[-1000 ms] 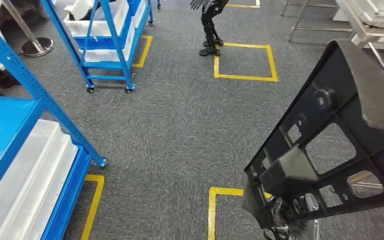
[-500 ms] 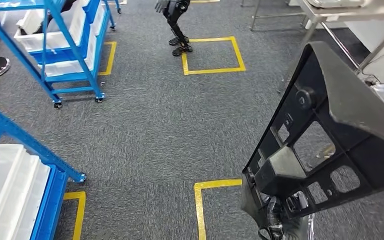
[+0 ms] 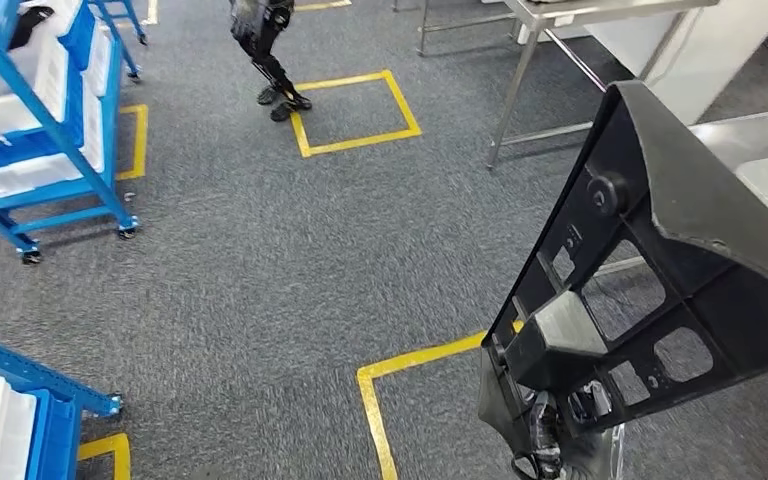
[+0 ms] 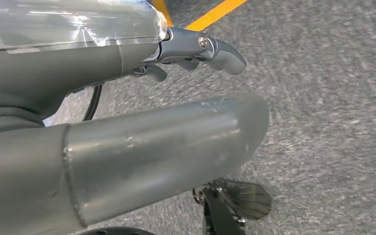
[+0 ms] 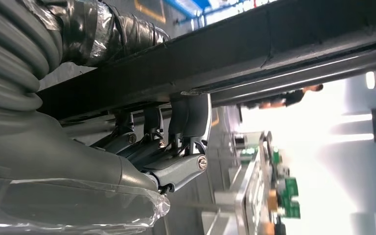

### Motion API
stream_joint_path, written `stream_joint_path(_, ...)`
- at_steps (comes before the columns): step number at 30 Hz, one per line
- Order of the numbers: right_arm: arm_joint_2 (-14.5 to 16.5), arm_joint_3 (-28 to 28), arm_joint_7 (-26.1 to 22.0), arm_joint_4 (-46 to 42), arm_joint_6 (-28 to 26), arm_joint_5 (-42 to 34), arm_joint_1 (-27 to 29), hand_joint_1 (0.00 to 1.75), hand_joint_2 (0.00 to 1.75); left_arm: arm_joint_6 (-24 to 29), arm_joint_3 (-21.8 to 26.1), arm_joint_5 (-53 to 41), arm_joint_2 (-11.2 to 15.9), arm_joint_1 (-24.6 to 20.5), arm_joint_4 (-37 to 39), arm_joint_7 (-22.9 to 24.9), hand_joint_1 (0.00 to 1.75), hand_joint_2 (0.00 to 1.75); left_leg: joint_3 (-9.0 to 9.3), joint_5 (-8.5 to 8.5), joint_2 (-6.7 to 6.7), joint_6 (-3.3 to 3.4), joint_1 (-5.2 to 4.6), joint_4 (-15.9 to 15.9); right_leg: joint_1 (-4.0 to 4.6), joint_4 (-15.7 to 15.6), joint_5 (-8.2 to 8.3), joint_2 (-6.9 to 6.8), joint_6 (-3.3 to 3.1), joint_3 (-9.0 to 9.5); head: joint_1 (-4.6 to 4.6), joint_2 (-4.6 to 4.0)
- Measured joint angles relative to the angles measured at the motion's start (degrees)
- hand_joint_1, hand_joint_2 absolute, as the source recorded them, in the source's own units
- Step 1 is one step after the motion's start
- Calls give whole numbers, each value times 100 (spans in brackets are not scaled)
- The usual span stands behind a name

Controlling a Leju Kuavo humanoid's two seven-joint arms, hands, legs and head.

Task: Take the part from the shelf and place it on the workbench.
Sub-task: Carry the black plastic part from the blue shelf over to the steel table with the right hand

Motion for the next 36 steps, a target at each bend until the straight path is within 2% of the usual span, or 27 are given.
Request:
stream_joint_path(2, -4, 11, -1, 1, -31, 21, -8, 175, 175, 1, 3, -8, -3, 10, 0, 0, 0, 0, 0, 7, 178, 44, -19, -18, 16, 625, -354, -359, 35, -290, 5, 0)
stream_joint_path(3, -6, 16, -1, 3, -36, 25, -10, 175, 175, 1, 6, -11, -2, 19, 0, 1, 0, 0, -3, 1, 273, 55, -34, -17, 13, 998, -522, -429, 49, -466, 4, 0)
stream_joint_path(4, -7, 19, -2, 7, -40, 25, -9, 175, 175, 1, 9, -16, 0, 25, 0, 1, 0, 0, -4, -5, 368, 63, -47, -16, 9, 1281, -617, -459, 55, -598, 5, 0)
stream_joint_path(5, -9, 20, -1, 11, -44, 23, -6, 175, 175, 1, 13, -25, 2, 25, 0, 0, 0, 0, -1, -13, 457, 68, -57, -15, 9, 1373, -603, -473, 52, -635, 5, 0)
stream_joint_path(6, -10, 20, -1, 16, -49, 23, -2, 175, 175, 1, 14, -34, 2, 18, 0, -2, 0, 0, 9, -23, 536, 70, -64, -15, 13, 1228, -481, -492, 37, -546, 5, 0)
stream_joint_path(7, -11, 21, -1, 19, -53, 22, 0, 175, 175, 0, 15, -46, 0, 9, 0, -5, 0, 0, 28, -35, 605, 67, -71, -16, 27, 875, -286, -540, 8, -345, 5, 0)
stream_joint_path(9, -13, 25, -1, 20, -64, 22, -3, 175, 175, -4, 16, -61, -9, -5, 0, -11, 0, 0, 68, -65, 713, 48, -85, -18, 96, 81, -12, -777, -86, 100, 4, 0)
stream_joint_path(10, -13, 29, -3, 20, -69, 22, -5, 175, 175, -7, 17, -65, -14, -12, 0, -14, 0, 0, 80, -76, 759, 32, -92, -18, 137, -154, 39, -864, -132, 223, 3, 0)
stream_joint_path(11, -14, 33, -4, 20, -76, 22, -6, 175, 175, -11, 17, -66, -18, -16, 0, -16, 0, 0, 87, -84, 807, 13, -96, -21, 171, -245, 31, -905, -166, 260, 3, 0)
stream_joint_path(13, -14, 40, -4, 18, -94, 22, 6, 175, 175, -19, 17, -69, -26, -30, 0, -20, 0, 0, 117, -100, 896, -35, -104, -42, 169, -301, 57, -791, -216, 264, 2, 0)
stream_joint_path(14, -14, 42, -3, 18, -108, 22, 12, 175, 175, -21, 19, -77, -28, -34, 0, -22, 0, 0, 130, -138, 852, -61, -104, -21, 144, -356, 81, -736, -237, 292, 2, 0)
stream_joint_path(15, -14, 47, -3, 17, -118, 22, 12, 175, 175, -22, 19, -85, -29, -37, 0, -25, 0, 0, 99, -231, 739, -84, -103, 93, 114, -413, 110, -679, -262, 322, 1, 0)
stream_joint_path(17, -14, 67, -3, 18, -132, 22, 0, 175, 175, -23, 20, -101, -26, -37, 0, -30, 0, 0, -135, -553, 436, -117, -89, 651, 77, -473, 144, -570, -288, 359, 0, 0)
stream_joint_path(19, -14, 88, -1, 23, -139, 22, -4, 175, 175, -23, 21, -108, -20, -20, 0, -27, 0, 0, -497, -832, 321, -149, -69, 1371, 66, -458, 146, -427, -296, 353, -1, 0)
stream_joint_path(20, -15, 96, -1, 29, -146, 22, -1, 175, 175, -22, 22, -112, -17, -10, 0, -25, 0, 0, -600, -828, 311, -165, -58, 1536, 61, -444, 141, -344, -292, 352, -2, 0)
stream_joint_path(21, -17, 102, 0, 36, -153, 22, 0, 175, 175, -20, 22, -116, -15, -2, 0, -23, 0, 0, -606, -704, 305, -179, -47, 1483, 51, -423, 133, -258, -280, 351, -2, 0)
stream_joint_path(22, -19, 108, 0, 42, -158, 22, 0, 175, 175, -19, 23, -121, -14, 1, 0, -23, 0, 0, -505, -482, 277, -193, -33, 1206, 37, -393, 118, -174, -259, 352, -2, 0)
stream_joint_path(23, -21, 114, -1, 45, -162, 22, 0, 175, 175, -17, 23, -123, -14, 1, 0, -23, 0, 0, -345, -259, 192, -206, -12, 814, 22, -351, 94, -98, -230, 344, -1, 0)
stream_joint_path(24, -23, 119, -1, 46, -162, 22, -2, 175, 175, -16, 23, -126, -14, 1, 0, -21, 0, 0, -196, -113, 67, -209, 0, 457, 16, -293, 67, -30, -194, 323, -2, 0)
stream_joint_path(26, -31, 132, -2, 46, -168, 22, -3, 175, 175, -16, 22, -135, -13, 0, 0, -16, 0, 0, -55, -33, -110, -170, 9, 109, 10, -212, 44, 93, -121, 257, -2, 0)
stream_joint_path(28, -44, 143, -2, 48, -191, 23, 5, 175, 175, -11, 25, -151, -15, -5, 0, -11, 0, 0, -55, -34, -50, -88, -8, 96, -1, -209, 72, 210, -55, 205, -3, 0)
stream_joint_path(29, -50, 146, -2, 48, -209, 23, 13, 175, 175, -9, 28, -160, -16, -11, 0, -10, 0, 0, -50, -16, 16, -49, -7, 80, -4, -195, 67, 202, -29, 187, -3, 0)
stream_joint_path(31, -62, 158, -2, 48, -242, 25, 14, 175, 175, -6, 35, -167, -17, -17, 0, -11, 0, 0, -46, 18, 149, 22, 9, 40, 8, 62, -100, -36, 17, 52, 3, 0)
stream_joint_path(33, -80, 184, -2, 49, -263, 25, 4, 175, 175, -4, 43, -176, -16, -4, 0, -12, 0, 0, -51, 19, 299, 56, -5, 29, 13, 730, -460, -363, 59, -275, 8, 0)
stream_joint_path(34, -90, 197, -2, 50, -273, 25, 1, 175, 175, -3, 49, -181, -15, 7, 0, -11, 0, 0, -53, 12, 385, 61, -16, 29, 9, 1086, -602, -436, 74, -452, 8, 0)
stream_joint_path(35, -97, 206, -1, 52, -287, 25, 4, 175, 175, -1, 55, -186, -14, 13, 0, -11, 0, 0, -51, 3, 466, 66, -25, 30, 8, 1302, -649, -468, 77, -561, 7, 0)
stream_joint_path(36, -102, 213, -1, 54, -303, 25, 7, 175, 175, 2, 61, -192, -13, 12, 0, -14, 0, 0, -44, -6, 542, 67, -31, 30, 10, 1307, -582, -483, 69, -563, 7, 0)
